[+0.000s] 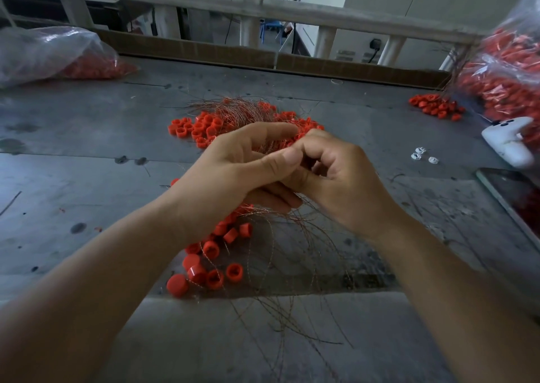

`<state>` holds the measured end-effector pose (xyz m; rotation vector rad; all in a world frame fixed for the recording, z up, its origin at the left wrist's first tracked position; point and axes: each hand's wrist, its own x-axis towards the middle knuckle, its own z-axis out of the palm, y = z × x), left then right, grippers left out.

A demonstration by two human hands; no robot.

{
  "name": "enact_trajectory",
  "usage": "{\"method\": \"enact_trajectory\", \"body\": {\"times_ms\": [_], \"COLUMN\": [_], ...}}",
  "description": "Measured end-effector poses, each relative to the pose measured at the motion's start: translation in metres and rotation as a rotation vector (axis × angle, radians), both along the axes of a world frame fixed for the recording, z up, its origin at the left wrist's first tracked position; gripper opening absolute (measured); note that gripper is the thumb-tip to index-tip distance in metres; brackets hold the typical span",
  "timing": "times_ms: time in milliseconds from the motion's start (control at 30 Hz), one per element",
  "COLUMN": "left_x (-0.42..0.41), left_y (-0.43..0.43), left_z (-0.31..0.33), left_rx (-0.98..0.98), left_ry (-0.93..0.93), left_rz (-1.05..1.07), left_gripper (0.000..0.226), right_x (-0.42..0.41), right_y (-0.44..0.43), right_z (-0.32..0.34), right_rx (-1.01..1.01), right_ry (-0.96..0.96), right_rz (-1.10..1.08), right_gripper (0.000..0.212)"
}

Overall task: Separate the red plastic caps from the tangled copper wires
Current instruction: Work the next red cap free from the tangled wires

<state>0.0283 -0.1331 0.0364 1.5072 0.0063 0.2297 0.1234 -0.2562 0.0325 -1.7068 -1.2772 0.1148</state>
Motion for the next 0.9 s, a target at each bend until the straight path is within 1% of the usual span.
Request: {"method": "enact_trajectory", "body": {"times_ms": [67,100,167,200,267,333,433,467,500,567,667,733,833,900], "left_x": [0.0,0.001,0.001,0.002,0.002,0.002,0.001,0.001,0.001,0.0,-0.002,-0.004,-0.007,-0.009], "left_y": [0.004,0.005,0.006,0.006,0.008,0.011,0.017,0.019,0.02,0.019,0.021,0.028,0.036,0.037], "left_z": [0.001,0.002,0.004,0.004,0.005,0.005,0.007,0.007,0.007,0.007,0.011,0.014,0.02,0.022], "left_rx": [-0.018,-0.036,-0.082,-0.098,-0.13,-0.164,-0.192,-0.195,-0.187,-0.124,0.002,0.02,0.015,0.066], "left_ry": [0.018,0.019,0.001,-0.014,-0.052,-0.078,-0.09,-0.087,-0.083,-0.074,-0.05,-0.036,-0.027,-0.008], "left_rz": [0.012,0.018,0.034,0.05,0.098,0.134,0.128,0.13,0.135,0.158,0.26,0.318,0.359,0.366], "left_gripper": [0.049,0.051,0.052,0.05,0.042,0.035,0.028,0.027,0.023,0.015,0.016,0.019,0.031,0.029], "right_x": [0.0,0.001,0.003,0.004,0.006,0.006,0.006,0.007,0.008,0.008,0.008,0.008,0.008,0.007], "right_y": [0.001,0.001,0.0,0.0,-0.001,-0.002,-0.002,-0.003,-0.003,-0.003,-0.002,-0.002,-0.002,-0.002], "right_z": [-0.001,-0.001,0.0,0.0,0.0,-0.001,0.0,0.0,0.0,0.001,0.002,0.003,0.005,0.004], "right_rx": [0.018,0.01,-0.023,-0.034,-0.026,-0.018,0.002,0.012,0.02,0.012,-0.032,-0.055,-0.063,-0.088], "right_ry": [0.018,0.027,0.11,0.157,0.22,0.234,0.197,0.164,0.131,0.09,0.033,-0.008,-0.028,-0.046], "right_rz": [0.007,0.009,0.02,0.043,0.097,0.095,0.032,0.011,-0.006,-0.021,-0.057,-0.098,-0.133,-0.124], "right_gripper": [0.017,0.022,0.032,0.033,0.029,0.024,0.006,0.006,0.011,0.013,0.016,0.022,0.026,0.025]}}
